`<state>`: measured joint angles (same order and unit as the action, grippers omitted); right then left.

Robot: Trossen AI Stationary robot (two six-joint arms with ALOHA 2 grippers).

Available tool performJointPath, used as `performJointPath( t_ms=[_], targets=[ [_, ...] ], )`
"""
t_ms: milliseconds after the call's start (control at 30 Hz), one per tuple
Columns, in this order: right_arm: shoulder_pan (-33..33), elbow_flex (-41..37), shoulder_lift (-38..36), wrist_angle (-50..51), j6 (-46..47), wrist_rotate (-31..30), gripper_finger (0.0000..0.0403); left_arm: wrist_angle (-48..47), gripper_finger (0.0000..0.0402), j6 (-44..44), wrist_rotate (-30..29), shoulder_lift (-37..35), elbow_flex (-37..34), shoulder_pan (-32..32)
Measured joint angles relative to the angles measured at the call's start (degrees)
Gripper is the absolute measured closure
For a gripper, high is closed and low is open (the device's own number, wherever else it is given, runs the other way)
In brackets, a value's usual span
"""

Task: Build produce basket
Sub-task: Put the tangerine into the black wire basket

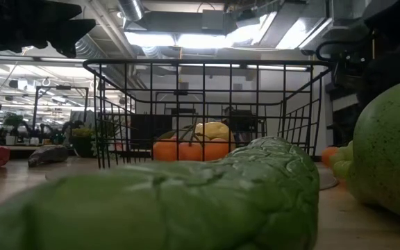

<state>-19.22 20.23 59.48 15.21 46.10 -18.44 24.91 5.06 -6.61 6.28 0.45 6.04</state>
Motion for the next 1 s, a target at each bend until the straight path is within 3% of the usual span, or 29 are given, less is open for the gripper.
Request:
performJointPath(
  t_ms=[200, 433, 667, 833, 1000],
  targets=[
    [0.0, 0.0, 0.3, 0.5, -0.5, -1.4, 0.0273, 0.0, 0.0204, 0.0, 0.0, 0.0, 0.0, 0.0],
    [0.0, 0.1, 2.9, -0.7, 6.4, -3.0, 0.0390, 0.0, 0.0204, 0.0, 0.0, 0.0, 0.0, 0.0],
    [0.0, 4.1, 2.6, 1.4, 7.4, -5.0, 0.0399, 0.0, 0.0204, 0.0, 0.0, 0.0, 0.0, 0.0],
    [0.0, 13.7, 2.3, 17.8, 6.1, -11.3, 0.0401, 0.0, 0.0204, 0.0, 0.0, 0.0, 0.0, 0.0],
    [0.0, 24.0, 2.3, 36.6, 9.1, -27.4, 0.0401, 0.0, 0.0204, -0.3, 0.0, 0.0, 0.0, 0.0]
  ],
)
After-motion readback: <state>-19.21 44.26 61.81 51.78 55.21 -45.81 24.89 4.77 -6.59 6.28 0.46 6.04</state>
